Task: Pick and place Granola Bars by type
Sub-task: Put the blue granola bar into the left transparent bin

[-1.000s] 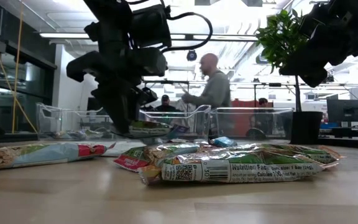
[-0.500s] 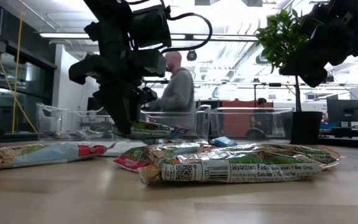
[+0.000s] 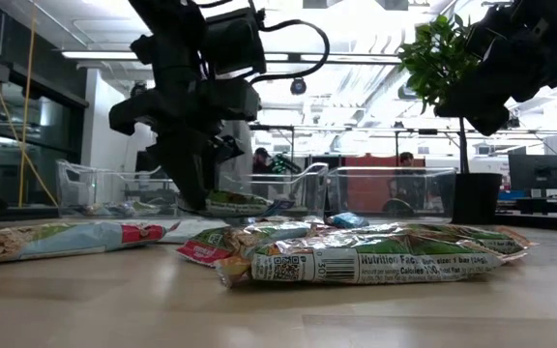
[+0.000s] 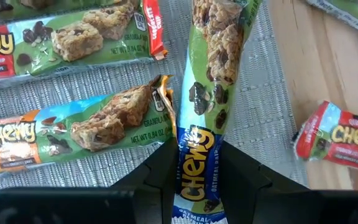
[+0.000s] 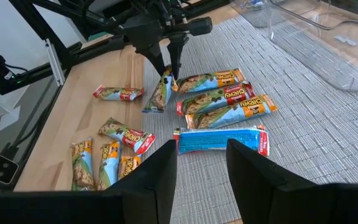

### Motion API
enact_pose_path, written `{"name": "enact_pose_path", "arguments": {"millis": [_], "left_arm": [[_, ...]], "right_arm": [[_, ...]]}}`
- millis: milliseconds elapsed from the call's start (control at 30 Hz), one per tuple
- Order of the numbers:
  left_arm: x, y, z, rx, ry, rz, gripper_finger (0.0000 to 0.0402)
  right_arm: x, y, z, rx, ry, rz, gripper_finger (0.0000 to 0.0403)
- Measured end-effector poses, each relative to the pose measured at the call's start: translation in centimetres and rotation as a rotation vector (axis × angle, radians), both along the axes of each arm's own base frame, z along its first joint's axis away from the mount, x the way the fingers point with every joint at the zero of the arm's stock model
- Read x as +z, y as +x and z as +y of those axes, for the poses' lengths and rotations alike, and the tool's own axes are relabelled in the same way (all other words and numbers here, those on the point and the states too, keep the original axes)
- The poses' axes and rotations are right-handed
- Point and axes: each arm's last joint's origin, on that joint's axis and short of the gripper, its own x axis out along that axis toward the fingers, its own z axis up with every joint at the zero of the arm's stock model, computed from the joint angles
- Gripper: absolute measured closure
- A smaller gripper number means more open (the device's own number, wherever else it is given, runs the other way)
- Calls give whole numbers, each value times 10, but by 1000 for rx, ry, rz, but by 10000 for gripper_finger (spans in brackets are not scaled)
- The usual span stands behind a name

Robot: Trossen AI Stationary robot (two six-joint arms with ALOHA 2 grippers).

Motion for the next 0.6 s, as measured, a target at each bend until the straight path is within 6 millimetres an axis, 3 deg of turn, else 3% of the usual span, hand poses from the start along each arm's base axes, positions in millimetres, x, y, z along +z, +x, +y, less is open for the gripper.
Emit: {"name": "enact_pose_path", "arguments": {"millis": [267,600], "left_arm": [[-26,-20,2,46,51,75,307],[-30,-22,2,41,38,65,307]], "right_arm": [[0,0,0,0,0,1,279],[-1,0,0,0,-1,8,279]]}}
